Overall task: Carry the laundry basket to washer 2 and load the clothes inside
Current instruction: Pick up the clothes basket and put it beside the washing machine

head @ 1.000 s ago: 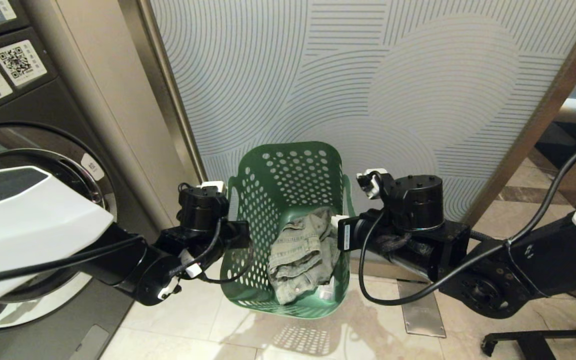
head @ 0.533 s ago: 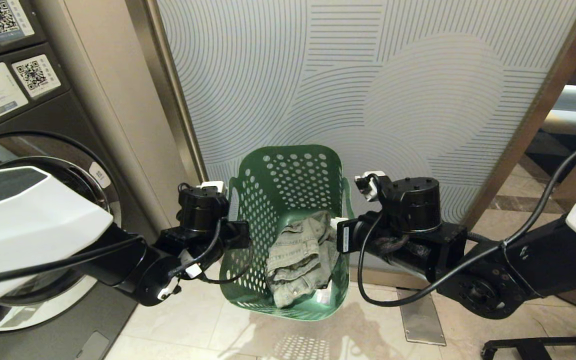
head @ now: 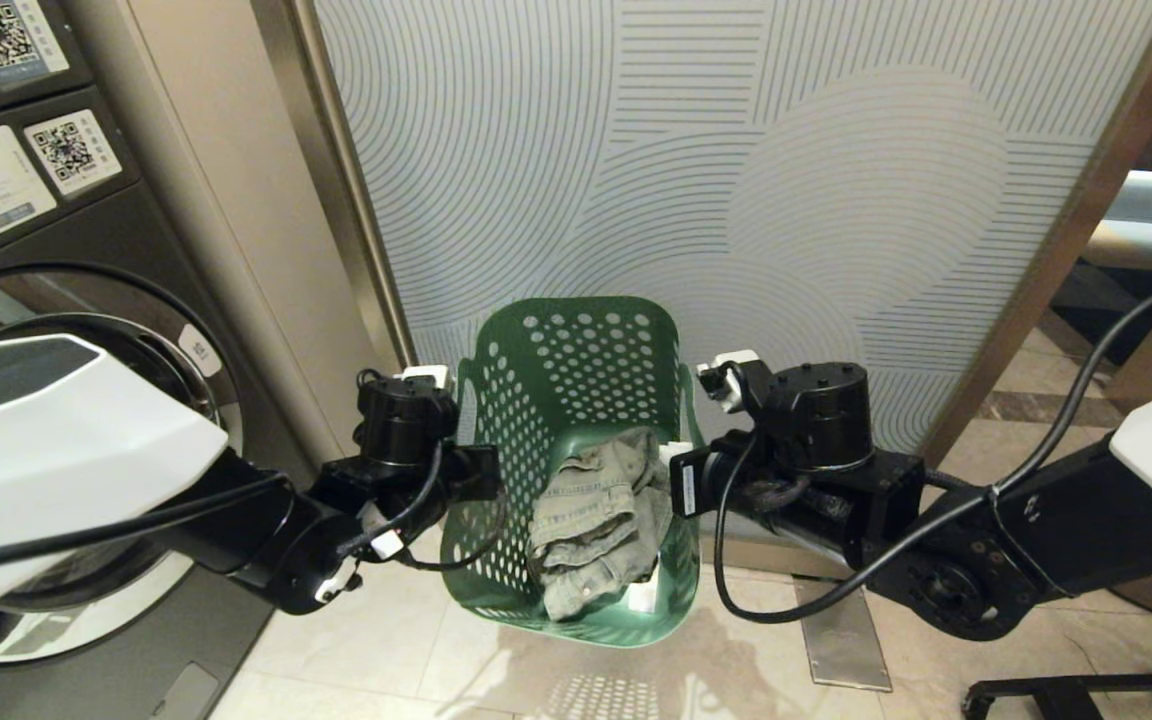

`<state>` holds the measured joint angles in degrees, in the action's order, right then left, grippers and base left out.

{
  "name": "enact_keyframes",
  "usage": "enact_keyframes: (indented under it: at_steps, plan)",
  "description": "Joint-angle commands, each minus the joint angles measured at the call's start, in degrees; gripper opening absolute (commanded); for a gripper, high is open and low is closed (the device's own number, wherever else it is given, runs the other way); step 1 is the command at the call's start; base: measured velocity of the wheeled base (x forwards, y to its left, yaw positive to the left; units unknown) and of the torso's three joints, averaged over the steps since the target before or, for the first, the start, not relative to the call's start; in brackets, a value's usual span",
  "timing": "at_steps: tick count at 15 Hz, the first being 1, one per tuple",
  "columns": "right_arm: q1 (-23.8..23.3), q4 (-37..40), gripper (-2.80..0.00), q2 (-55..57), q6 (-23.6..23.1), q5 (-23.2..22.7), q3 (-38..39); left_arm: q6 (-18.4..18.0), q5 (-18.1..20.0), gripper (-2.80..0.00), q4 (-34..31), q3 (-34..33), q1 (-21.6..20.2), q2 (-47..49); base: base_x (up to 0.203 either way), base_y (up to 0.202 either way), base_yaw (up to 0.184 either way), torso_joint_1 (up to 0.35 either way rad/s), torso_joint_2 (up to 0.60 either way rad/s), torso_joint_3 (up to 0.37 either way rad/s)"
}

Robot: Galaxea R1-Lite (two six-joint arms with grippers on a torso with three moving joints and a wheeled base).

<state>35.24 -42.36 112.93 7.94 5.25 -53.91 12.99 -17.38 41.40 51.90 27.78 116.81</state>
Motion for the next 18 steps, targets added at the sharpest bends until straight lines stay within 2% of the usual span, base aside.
enact_keyframes:
  at_steps: [1,13,18]
  plan:
    - [0.0,-0.3,-2.8,0.2,0.1,0.0,0.0,0.1,-0.1,-2.8,0.3,0.0,0.0,0.1,0.0,0.0,0.0,0.0,0.0,0.0]
    - [0.0,-0.3,-2.8,0.2,0.0,0.0,0.7,0.2,-0.2,-2.8,0.3,-1.4,0.0,-0.1,0.0,0.0,0.0,0.0,0.0,0.0]
    - [-0.1,-0.3,-2.8,0.2,0.0,0.0,0.9,0.2,-0.2,-2.8,0.3,-1.4,0.0,-0.1,-0.003,-0.002,0.136,0.008,0.0,0.002]
